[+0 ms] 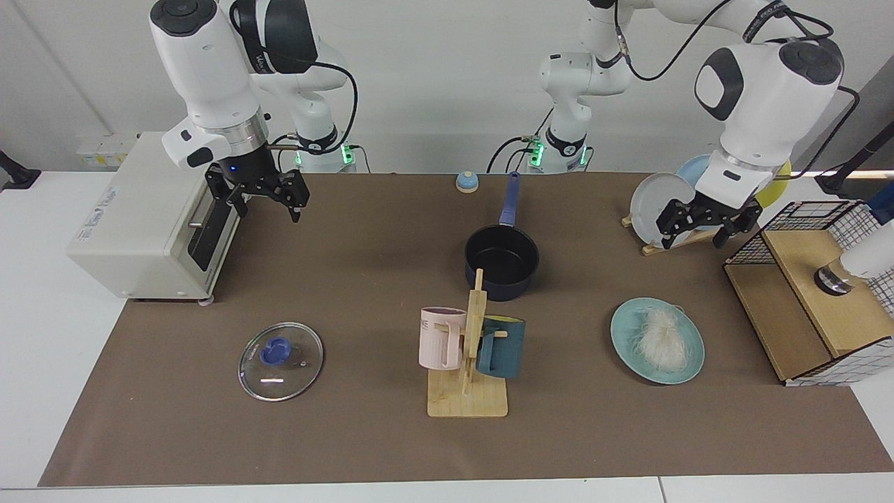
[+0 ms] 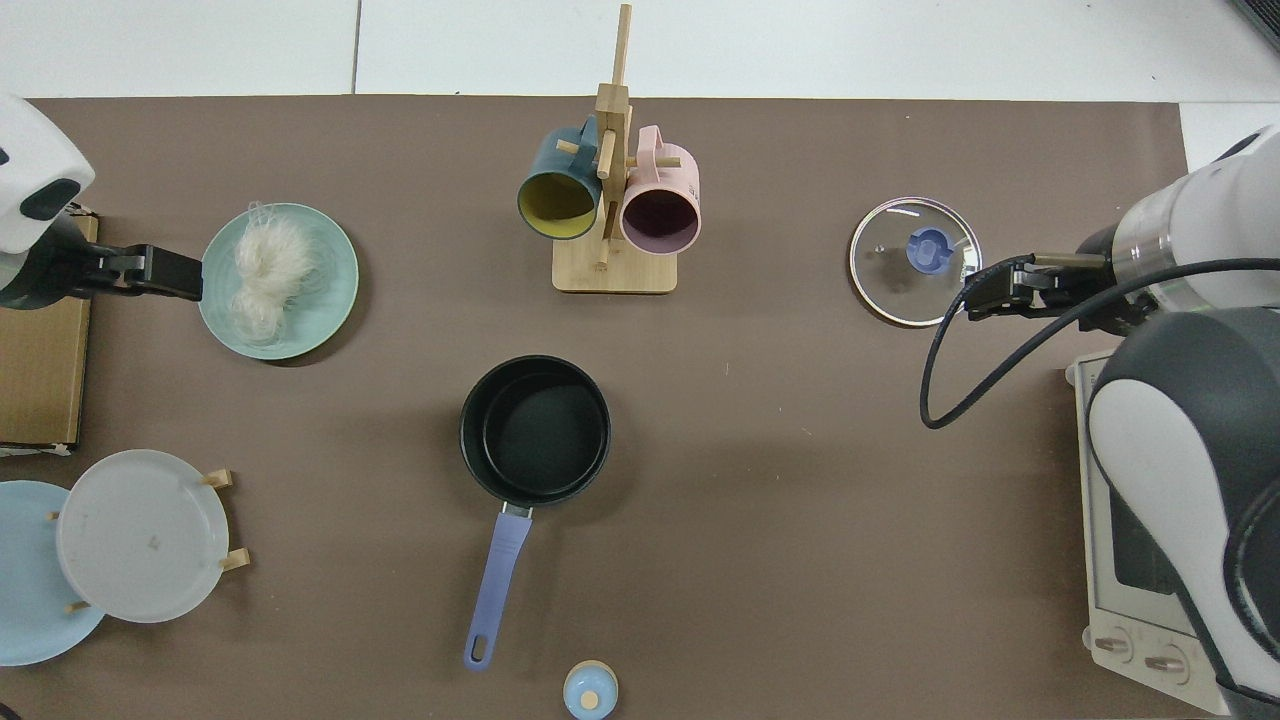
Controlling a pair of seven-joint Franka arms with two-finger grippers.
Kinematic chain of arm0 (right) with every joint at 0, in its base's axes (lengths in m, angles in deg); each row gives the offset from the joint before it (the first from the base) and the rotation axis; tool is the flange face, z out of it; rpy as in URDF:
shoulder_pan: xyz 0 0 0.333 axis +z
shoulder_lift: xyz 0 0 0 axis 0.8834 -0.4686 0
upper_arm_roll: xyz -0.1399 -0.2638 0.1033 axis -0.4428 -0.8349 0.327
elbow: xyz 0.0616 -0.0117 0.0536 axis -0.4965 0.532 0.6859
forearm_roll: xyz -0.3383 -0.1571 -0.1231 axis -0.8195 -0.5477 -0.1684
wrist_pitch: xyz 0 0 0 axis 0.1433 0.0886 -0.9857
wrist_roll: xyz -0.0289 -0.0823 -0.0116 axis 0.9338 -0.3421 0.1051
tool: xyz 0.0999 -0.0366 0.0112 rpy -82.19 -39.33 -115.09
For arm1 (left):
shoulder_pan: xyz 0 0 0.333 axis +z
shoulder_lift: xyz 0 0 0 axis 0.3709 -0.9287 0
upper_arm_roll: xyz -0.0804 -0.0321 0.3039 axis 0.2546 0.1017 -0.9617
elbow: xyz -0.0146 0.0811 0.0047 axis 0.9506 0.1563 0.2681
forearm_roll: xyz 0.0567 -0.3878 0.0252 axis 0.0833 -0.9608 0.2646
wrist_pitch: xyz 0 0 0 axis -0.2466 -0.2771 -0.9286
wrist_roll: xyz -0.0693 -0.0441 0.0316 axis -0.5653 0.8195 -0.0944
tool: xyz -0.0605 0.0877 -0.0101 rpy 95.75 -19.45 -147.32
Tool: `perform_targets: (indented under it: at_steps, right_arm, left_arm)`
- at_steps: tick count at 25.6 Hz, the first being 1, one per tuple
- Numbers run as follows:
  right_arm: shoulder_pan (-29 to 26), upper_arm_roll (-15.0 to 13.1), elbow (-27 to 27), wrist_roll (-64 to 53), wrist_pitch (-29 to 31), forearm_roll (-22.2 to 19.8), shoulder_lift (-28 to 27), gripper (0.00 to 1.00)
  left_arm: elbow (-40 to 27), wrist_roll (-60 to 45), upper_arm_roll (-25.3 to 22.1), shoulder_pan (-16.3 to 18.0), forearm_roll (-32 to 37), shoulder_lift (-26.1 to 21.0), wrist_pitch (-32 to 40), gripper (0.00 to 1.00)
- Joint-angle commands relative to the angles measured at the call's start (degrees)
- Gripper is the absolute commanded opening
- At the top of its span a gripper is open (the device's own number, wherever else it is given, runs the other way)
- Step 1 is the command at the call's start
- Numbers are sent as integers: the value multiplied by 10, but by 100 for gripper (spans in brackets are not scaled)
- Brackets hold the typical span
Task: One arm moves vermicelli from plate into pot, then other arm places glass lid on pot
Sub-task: 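Reach the left gripper down and grasp the white vermicelli on the plate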
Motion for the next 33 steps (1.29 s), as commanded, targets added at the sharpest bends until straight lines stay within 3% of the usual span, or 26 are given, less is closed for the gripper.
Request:
perform_targets:
  at_steps: [1, 17, 33]
  right_arm:
    - [-7, 5, 11, -1, -9, 3, 14, 100]
    - [-8, 5, 11, 0, -9, 3, 14, 100]
    - [1, 6, 6, 0, -8, 3, 13, 100]
  left_arm:
    - [27, 15, -10, -6, -1, -52, -42, 100]
    - [-10, 20, -18, 6, -9, -177, -234, 100]
    - [-39, 14, -18, 10, -15, -241, -312, 97]
